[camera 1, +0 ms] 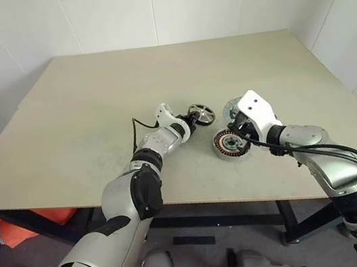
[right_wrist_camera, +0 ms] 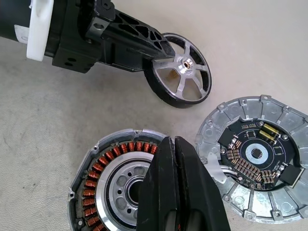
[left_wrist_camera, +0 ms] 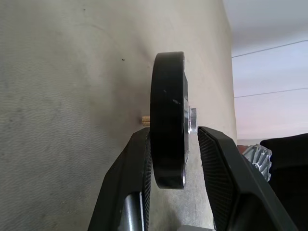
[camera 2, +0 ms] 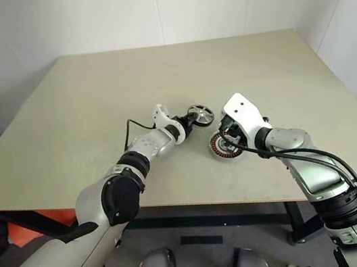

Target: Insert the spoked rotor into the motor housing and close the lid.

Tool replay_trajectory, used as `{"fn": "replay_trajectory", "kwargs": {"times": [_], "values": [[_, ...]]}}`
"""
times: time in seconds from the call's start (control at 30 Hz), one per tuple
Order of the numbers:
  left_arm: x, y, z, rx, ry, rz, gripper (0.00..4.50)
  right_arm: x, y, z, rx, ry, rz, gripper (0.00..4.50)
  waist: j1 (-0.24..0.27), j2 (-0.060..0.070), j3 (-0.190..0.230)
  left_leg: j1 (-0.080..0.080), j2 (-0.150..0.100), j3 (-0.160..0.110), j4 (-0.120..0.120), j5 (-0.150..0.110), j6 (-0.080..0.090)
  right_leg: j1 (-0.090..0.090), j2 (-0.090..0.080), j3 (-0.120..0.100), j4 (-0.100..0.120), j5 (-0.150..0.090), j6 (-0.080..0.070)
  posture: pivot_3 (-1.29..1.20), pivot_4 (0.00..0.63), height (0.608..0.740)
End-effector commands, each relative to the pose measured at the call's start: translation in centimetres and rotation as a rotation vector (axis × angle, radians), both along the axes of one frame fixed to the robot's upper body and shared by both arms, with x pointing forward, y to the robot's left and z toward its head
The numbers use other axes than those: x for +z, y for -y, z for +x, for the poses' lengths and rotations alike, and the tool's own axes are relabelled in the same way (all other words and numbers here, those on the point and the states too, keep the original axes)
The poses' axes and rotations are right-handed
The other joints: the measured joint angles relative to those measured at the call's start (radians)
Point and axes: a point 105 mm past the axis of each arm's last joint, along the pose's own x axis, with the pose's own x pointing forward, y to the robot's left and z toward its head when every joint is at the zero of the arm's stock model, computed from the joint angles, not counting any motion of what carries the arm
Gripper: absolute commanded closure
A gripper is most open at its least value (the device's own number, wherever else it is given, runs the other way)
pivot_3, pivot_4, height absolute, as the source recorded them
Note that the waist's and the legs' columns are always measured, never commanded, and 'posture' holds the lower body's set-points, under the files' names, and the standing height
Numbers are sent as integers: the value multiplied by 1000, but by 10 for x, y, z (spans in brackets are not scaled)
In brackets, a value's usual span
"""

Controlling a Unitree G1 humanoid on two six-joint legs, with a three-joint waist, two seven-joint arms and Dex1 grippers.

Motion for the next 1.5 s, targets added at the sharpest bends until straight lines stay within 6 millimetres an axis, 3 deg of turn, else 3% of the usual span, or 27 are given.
{"fn": "replay_trajectory", "kwargs": {"times": [0.03,0.2,0.77,0.9,1.13,1.37,1.5], "values": [[9,16,-3,-42,29,-26,2927,21,-1,1,5,80,-6,4500,0,0,0,0,0,0,0,0,0,0,0,0,0,0,0,0,0,740],[9,15,-3,-40,29,-25,4088,22,-1,3,3,82,-6,4500,0,0,0,0,0,0,0,0,0,0,0,0,0,0,0,0,0,740],[20,0,4,-30,63,-82,4096,22,2,4,-8,85,-15,4500,0,0,0,0,0,0,0,0,1,0,0,0,0,0,0,0,0,740],[23,-43,14,26,61,-177,4096,23,16,6,-59,91,-38,4500,-8,0,0,0,0,0,0,0,0,-1,0,0,0,0,0,0,0,740],[32,-88,13,-10,100,-233,4096,25,53,16,-207,101,-81,4500,0,0,0,0,0,0,-1,0,0,-1,0,0,0,0,0,0,0,740],[66,-73,-9,-264,137,-400,4096,17,61,22,-239,75,-116,4500,-2,0,1,0,-1,0,-1,0,0,-1,-1,0,0,0,0,0,0,740],[72,-55,-24,-416,156,-392,4096,13,62,21,-242,63,-123,4500,-3,0,1,0,0,0,-1,0,0,-1,-1,0,0,0,0,0,0,740]]}}
